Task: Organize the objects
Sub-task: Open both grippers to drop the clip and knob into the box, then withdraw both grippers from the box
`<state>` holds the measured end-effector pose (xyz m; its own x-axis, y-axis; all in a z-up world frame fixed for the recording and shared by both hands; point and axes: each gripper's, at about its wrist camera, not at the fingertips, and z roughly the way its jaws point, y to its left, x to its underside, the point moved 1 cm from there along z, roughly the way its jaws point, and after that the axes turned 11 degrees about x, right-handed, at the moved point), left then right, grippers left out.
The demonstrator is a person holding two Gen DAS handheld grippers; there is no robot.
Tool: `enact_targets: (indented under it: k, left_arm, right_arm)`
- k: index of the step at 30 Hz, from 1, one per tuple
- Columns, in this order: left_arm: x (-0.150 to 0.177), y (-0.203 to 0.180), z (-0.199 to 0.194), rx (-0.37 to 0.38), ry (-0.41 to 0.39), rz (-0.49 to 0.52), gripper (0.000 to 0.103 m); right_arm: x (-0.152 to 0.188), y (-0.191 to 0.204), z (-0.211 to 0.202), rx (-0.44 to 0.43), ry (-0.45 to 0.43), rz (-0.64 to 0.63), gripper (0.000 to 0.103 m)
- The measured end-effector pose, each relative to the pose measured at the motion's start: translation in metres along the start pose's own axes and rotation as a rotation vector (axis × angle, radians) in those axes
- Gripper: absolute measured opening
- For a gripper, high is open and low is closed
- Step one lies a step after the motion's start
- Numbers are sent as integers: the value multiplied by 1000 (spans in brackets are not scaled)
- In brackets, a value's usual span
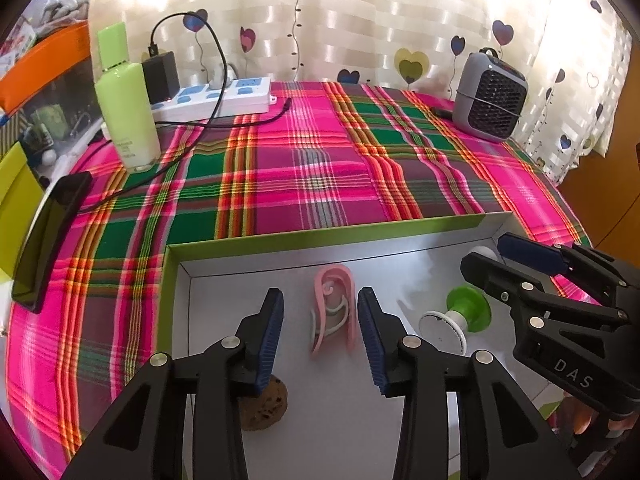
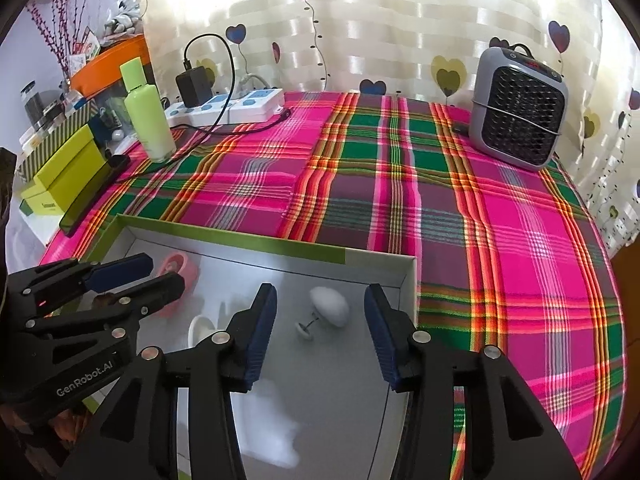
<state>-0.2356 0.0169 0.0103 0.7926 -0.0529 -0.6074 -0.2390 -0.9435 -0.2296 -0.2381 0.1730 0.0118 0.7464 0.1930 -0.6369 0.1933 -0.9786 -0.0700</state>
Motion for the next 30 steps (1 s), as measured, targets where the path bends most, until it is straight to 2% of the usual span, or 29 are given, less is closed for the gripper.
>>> enact_targets:
  k: [16,30]
  left_arm:
    - [16,-14,-45,-50,-73,16,37]
    - [48,-24,-81,-53,-109,-4,37]
  right_arm:
    - [16,7,-39,-8,-47,24,47]
    - [44,15,-79,-11,-82,41,47]
